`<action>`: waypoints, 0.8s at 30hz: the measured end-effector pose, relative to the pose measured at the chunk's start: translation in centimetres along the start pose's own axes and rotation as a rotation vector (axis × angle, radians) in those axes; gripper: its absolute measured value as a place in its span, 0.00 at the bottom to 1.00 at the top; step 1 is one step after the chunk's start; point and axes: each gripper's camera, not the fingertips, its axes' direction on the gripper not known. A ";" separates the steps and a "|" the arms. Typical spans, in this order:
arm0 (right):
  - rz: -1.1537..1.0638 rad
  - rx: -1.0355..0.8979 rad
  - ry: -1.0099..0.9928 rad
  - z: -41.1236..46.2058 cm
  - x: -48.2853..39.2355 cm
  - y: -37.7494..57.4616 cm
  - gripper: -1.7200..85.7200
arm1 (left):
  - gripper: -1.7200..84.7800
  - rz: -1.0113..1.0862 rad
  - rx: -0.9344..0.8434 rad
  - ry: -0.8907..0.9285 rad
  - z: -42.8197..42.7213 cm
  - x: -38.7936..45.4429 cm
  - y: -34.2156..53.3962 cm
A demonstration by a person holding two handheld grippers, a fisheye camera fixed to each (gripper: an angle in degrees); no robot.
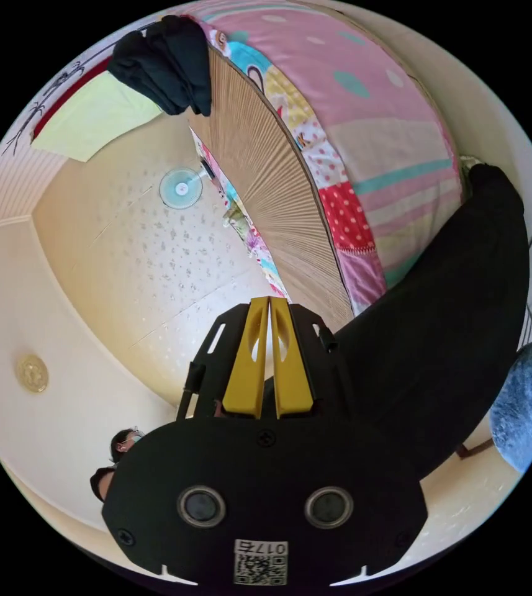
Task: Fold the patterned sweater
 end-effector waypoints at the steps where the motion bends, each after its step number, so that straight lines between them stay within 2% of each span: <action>1: 0.012 -0.020 -0.009 1.3 0.2 -0.4 0.02 | 0.08 -0.047 0.029 0.102 -0.6 -1.2 1.7; 2: 0.018 -0.042 -0.010 2.7 0.0 -1.0 0.02 | 0.08 -0.082 0.044 0.196 -1.1 -2.4 3.4; 6: 0.016 -0.163 0.092 8.3 -1.9 -4.1 0.02 | 0.08 -0.102 0.037 0.368 -2.2 -4.1 8.6; 9: -0.021 -0.356 0.255 15.8 -4.0 -6.8 0.02 | 0.08 -0.149 0.018 0.516 -3.0 -5.2 12.6; 12: -0.050 -0.647 0.452 26.3 -4.7 -8.0 0.02 | 0.08 -0.175 0.011 0.601 -4.4 -5.6 15.9; 14: 0.024 -0.894 0.655 35.6 -3.0 -7.2 0.02 | 0.08 -0.199 0.006 0.621 -5.6 -5.8 17.7; 16: 0.022 -1.056 0.739 42.5 -1.6 -5.6 0.02 | 0.08 -0.219 -0.001 0.647 -6.5 -6.1 18.3; 20: 0.005 -1.297 0.771 56.8 2.1 0.7 0.02 | 0.09 -0.226 -0.009 0.699 -8.7 -6.0 18.3; 24: 0.026 -1.388 0.758 65.0 5.8 7.7 0.02 | 0.13 -0.250 0.020 0.775 -10.6 -5.6 17.4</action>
